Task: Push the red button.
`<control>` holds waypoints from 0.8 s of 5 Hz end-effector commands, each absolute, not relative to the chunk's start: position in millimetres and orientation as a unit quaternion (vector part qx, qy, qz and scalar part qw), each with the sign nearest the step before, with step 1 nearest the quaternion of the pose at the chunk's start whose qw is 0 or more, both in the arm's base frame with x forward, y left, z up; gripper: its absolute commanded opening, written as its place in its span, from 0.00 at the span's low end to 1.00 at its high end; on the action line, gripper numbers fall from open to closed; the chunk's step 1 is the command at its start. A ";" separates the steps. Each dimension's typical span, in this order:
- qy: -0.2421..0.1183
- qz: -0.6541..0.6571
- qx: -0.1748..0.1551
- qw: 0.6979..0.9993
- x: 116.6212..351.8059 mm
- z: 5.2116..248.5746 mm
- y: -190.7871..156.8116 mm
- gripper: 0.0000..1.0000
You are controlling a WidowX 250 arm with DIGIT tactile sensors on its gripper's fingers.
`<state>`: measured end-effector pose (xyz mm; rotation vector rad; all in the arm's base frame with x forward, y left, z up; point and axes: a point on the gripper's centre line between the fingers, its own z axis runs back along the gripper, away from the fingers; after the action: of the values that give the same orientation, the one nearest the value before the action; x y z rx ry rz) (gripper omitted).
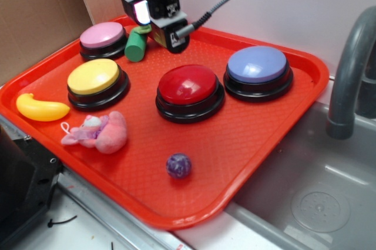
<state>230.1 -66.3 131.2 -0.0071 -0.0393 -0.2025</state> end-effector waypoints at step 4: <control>-0.048 -0.044 -0.008 0.998 229.8 176.6 -59.3 1.00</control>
<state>223.3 -55.4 159.7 -0.0079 -0.0313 -0.0841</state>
